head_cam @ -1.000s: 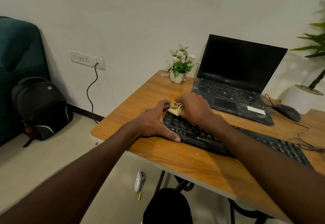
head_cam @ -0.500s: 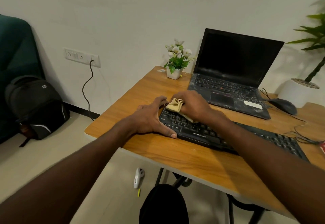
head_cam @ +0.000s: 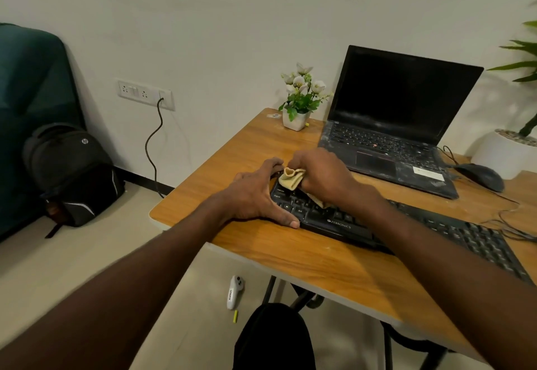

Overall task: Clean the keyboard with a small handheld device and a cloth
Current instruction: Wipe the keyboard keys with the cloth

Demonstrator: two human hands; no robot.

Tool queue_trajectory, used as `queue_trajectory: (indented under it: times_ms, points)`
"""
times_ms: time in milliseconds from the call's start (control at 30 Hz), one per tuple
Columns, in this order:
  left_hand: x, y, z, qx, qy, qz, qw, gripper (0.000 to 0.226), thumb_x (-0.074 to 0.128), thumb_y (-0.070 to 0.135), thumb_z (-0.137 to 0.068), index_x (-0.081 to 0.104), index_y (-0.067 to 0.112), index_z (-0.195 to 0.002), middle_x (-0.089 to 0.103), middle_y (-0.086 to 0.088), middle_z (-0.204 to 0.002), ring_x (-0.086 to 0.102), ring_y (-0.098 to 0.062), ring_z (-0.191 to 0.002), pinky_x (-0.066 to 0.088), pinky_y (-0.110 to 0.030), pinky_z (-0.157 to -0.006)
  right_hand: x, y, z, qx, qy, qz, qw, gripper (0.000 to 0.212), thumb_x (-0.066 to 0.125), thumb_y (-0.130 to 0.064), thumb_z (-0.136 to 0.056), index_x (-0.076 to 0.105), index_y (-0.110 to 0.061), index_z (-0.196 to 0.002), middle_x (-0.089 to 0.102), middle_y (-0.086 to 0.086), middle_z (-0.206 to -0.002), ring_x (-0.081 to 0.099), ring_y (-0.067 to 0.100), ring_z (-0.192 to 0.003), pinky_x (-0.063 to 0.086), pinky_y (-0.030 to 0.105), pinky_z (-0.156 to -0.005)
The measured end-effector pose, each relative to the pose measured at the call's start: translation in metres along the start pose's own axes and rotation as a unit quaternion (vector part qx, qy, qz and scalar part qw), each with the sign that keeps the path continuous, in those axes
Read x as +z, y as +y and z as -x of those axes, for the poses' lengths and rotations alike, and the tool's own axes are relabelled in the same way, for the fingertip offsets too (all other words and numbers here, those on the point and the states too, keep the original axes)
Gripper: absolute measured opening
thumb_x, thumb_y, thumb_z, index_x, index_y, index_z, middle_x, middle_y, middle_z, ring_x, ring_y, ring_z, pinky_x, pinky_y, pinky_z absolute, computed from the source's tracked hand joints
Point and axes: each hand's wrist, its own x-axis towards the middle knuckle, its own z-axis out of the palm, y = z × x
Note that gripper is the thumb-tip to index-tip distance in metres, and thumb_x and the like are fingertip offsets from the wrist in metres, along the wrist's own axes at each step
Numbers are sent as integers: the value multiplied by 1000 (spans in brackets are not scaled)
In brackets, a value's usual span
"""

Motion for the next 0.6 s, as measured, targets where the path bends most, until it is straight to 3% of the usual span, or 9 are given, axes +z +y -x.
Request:
queue_trajectory:
  times_ms: [167, 333, 433, 600]
  points:
    - [-1, 2, 1, -7, 1, -1, 1000, 149, 90, 89, -38, 9, 53, -158, 43, 9, -164, 33, -34, -153, 20, -57, -128, -20, 8, -7, 28, -73, 29, 996, 18, 75, -27, -90, 79, -24, -107, 75, 0, -103, 67, 22, -99, 58, 46, -86]
    - [-1, 7, 6, -2, 11, -2, 1000, 149, 94, 81, -45, 7, 46, -162, 38, 13, -168, 30, -31, -156, 18, -54, -129, -1, 2, 0, 25, -6, -47, 999, 20, 77, -17, -87, 79, -29, -103, 75, -7, -96, 67, 16, -90, 57, 40, -77]
    - [-2, 10, 8, -8, 15, 6, 1000, 146, 97, 72, -50, 9, 43, -163, 39, 11, -167, 29, -32, -154, 19, -51, -129, -7, 14, 8, 15, -27, -37, 999, 18, 78, -28, -88, 78, -30, -106, 73, -10, -101, 66, 16, -95, 56, 40, -79]
    - [-2, 7, 6, -9, 11, 7, 1000, 148, 95, 79, -45, 9, 47, -161, 42, 10, -165, 31, -33, -153, 18, -51, -129, -24, 25, -2, 47, -73, 27, 996, 17, 78, -37, -87, 78, -34, -104, 75, -10, -101, 68, 16, -95, 59, 44, -81]
